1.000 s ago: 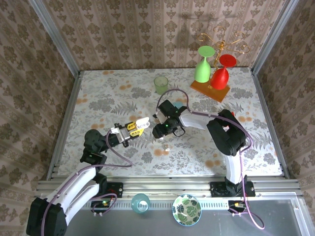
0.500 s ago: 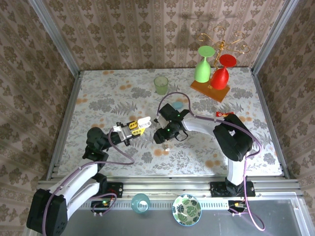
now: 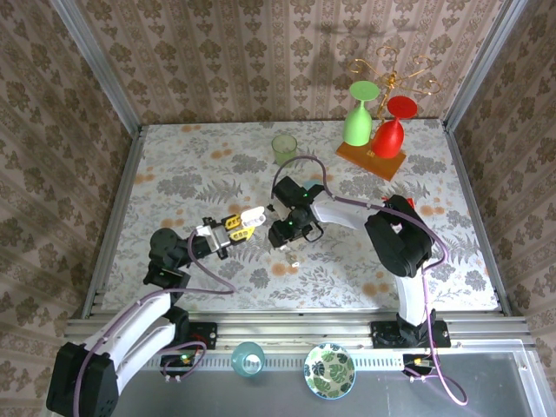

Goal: Insert wireless bluetooth earbuds into charging case

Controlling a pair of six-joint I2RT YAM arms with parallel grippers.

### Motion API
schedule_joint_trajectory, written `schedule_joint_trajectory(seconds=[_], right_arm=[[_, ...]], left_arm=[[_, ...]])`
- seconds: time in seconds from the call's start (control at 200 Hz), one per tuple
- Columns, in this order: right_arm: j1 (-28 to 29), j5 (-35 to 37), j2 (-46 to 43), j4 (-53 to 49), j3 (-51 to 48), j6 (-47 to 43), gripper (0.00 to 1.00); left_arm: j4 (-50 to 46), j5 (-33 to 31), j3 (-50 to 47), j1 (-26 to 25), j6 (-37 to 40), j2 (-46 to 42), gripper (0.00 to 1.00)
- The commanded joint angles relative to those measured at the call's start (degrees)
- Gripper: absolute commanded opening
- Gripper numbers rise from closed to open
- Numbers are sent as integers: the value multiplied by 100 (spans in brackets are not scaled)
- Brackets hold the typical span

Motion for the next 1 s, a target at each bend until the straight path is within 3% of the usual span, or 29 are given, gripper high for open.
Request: schedule_joint_trajectory(seconds=[0.0, 0.28, 0.455, 0.755, 0.995], right_arm=[[106, -83, -21, -224, -120, 30, 52], [275, -255, -357, -32, -619, 291, 50], [276, 177, -563, -116, -535, 270, 46], [292, 1056, -30, -838, 422, 399, 46], [367, 1211, 575, -1717, 1356, 472, 42]], left_arm=[[-91, 60, -53, 31, 129, -77, 1], [-56, 88, -45, 31, 169, 7, 2], [-56, 100, -62, 30, 171, 11, 2], [-214, 101, -96, 41, 270, -233, 2], [-734, 42, -115, 43, 472, -723, 2]])
